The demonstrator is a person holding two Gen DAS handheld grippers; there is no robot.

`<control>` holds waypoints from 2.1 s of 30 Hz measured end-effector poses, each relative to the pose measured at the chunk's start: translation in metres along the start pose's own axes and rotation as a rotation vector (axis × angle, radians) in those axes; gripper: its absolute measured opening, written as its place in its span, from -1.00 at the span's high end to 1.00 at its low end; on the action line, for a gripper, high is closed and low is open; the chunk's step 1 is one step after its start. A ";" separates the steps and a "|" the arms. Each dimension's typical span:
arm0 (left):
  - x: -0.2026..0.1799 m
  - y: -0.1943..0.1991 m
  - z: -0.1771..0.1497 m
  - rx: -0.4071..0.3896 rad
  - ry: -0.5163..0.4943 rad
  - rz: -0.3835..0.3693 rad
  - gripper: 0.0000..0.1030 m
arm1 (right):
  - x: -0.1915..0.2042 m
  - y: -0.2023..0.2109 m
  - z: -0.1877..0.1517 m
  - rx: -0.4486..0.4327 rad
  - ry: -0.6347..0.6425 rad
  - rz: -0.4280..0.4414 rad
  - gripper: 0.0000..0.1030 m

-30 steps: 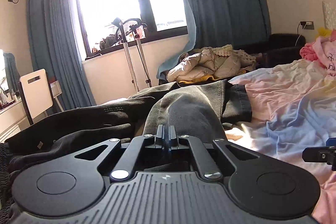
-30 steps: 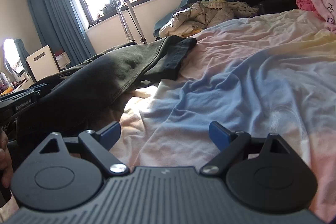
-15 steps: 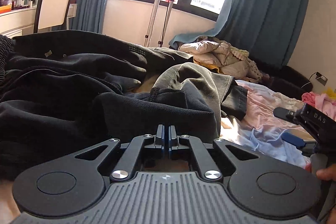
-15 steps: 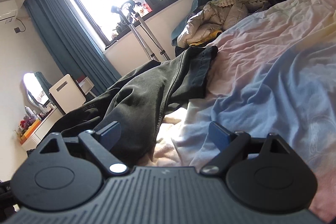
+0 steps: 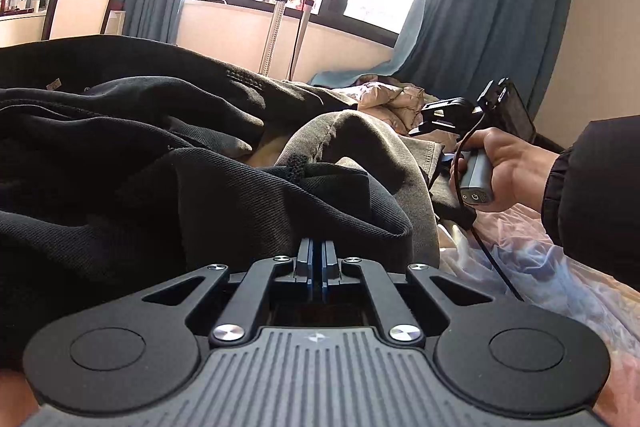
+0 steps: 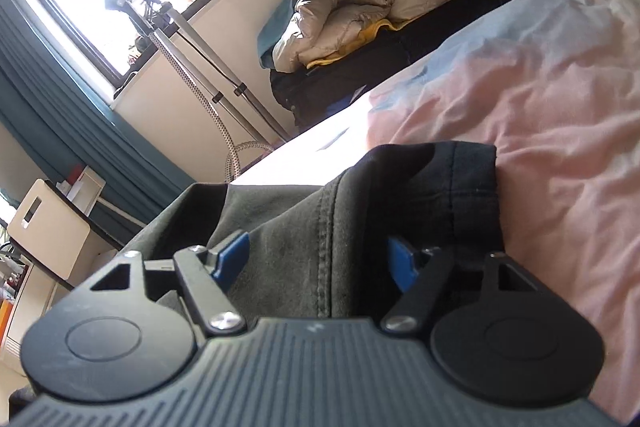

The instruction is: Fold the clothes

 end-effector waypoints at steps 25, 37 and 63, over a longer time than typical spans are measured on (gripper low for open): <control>-0.001 0.087 0.041 -0.044 0.092 -0.084 0.88 | -0.051 0.443 0.012 -0.515 -0.078 0.014 0.88; 0.070 0.148 0.044 0.154 0.167 -0.001 0.06 | -0.216 0.418 -0.108 -0.346 -0.495 -0.046 0.83; 0.178 0.149 0.030 0.229 0.580 0.140 -0.33 | -0.258 0.363 -0.069 -0.341 -0.534 0.053 0.90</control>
Point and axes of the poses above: each gripper's, at about its wrist camera, not at the fingertips, and y roughly against the way its jaws point, x to its left, z to its top, the point moved 7 cm from there along -y, roughly the way its jaws point, and after that the axes turned 2 degrees about z, right-handed, at the moved point
